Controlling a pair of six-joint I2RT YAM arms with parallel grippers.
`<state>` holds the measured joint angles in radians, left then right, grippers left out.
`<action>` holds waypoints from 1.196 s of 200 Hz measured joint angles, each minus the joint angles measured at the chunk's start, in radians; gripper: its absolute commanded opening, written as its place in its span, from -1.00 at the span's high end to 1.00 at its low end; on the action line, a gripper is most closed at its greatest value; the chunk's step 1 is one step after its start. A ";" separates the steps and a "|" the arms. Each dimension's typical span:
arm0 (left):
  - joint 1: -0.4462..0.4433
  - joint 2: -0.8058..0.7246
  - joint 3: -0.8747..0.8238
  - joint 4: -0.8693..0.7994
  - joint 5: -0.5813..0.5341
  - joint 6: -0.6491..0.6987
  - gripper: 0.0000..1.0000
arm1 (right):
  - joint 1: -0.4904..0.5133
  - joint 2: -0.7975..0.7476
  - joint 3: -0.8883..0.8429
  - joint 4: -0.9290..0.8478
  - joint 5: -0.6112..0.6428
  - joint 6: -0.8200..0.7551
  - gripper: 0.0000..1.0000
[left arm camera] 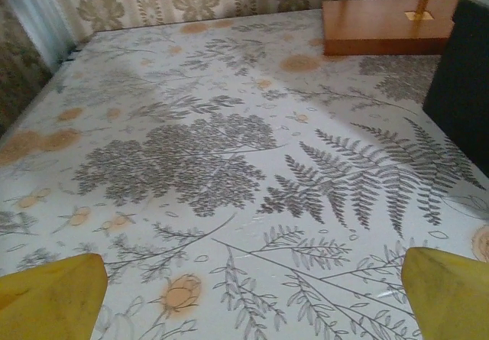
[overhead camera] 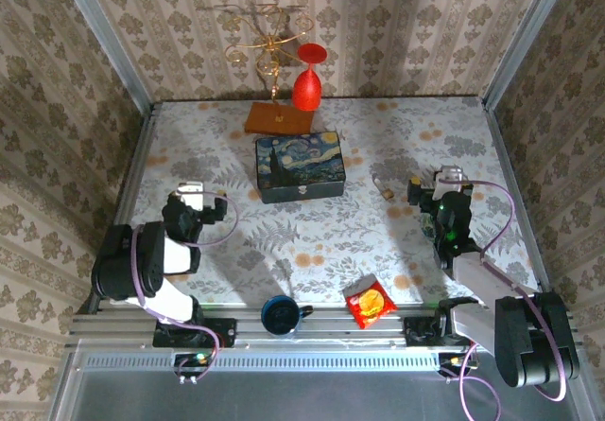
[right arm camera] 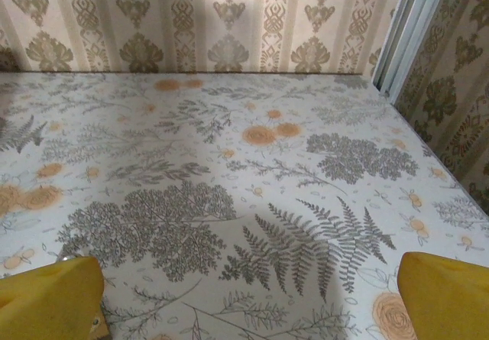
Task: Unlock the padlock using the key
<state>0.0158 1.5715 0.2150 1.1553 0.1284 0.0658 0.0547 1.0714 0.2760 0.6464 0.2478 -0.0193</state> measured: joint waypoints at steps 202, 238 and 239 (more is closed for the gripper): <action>0.056 -0.001 0.142 -0.151 0.176 0.016 -1.00 | -0.076 0.459 0.044 0.361 -0.144 0.104 -1.00; 0.056 -0.001 0.142 -0.158 0.176 0.016 -1.00 | -0.058 0.459 0.131 0.270 -0.209 0.077 -1.00; 0.056 -0.001 0.142 -0.158 0.176 0.016 -1.00 | -0.058 0.459 0.131 0.268 -0.211 0.076 -1.00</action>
<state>0.0719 1.5707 0.3569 0.9970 0.3046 0.0822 -0.0036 1.5299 0.4072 0.9142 0.0364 0.0570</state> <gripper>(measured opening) 0.999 0.999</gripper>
